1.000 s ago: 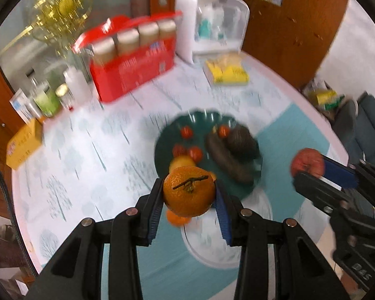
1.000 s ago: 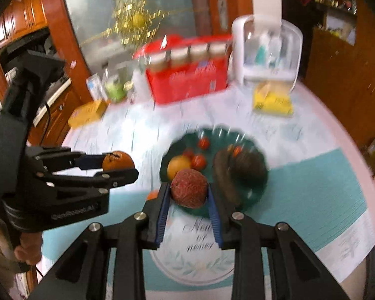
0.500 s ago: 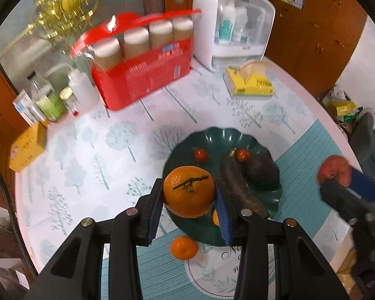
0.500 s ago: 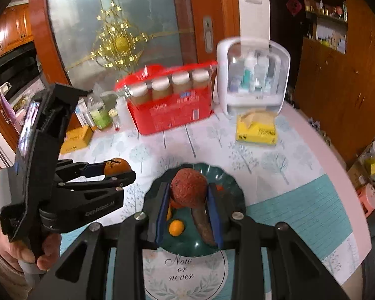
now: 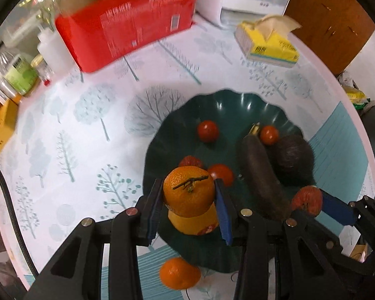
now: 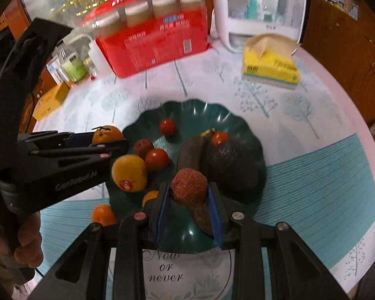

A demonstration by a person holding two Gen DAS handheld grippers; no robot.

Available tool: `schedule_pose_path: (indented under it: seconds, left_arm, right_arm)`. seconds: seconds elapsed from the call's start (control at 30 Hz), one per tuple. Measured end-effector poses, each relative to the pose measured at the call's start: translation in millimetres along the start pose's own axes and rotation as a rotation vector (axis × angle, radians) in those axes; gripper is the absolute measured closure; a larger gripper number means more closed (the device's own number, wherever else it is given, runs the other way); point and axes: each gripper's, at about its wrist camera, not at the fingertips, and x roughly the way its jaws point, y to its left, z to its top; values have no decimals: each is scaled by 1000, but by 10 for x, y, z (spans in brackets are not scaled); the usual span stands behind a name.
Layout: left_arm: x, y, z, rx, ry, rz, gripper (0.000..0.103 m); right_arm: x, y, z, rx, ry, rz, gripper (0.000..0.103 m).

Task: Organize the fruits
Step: 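Open the left tool to drop the tangerine while the right tool releases the lychee, then lift both tools away and move the right tool toward the last tangerine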

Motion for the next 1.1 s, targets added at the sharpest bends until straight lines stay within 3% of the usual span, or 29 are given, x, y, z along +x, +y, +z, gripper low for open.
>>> schedule_pose_path:
  seconds: [0.17, 0.23, 0.3, 0.47, 0.83, 1.1]
  left_arm:
    - [114, -23, 41, 11, -19, -1, 64]
    - [128, -44, 45, 23, -23, -16, 55]
    - [108, -63, 57, 31, -34, -32, 37]
    - [40, -165, 71, 70, -56, -47, 29]
    - [-138, -266, 48, 97, -31, -49, 27]
    - [-578, -313, -40, 102, -83, -68, 24]
  right_arm:
    - [218, 42, -29, -32, 33, 3, 72]
    - [250, 49, -26, -34, 37, 0, 71]
    - [265, 39, -21, -30, 32, 3, 66]
    - [233, 0, -13, -12, 7, 14, 50]
    - [40, 37, -62, -9, -41, 35, 48]
    - [-304, 91, -107, -7, -94, 34, 48]
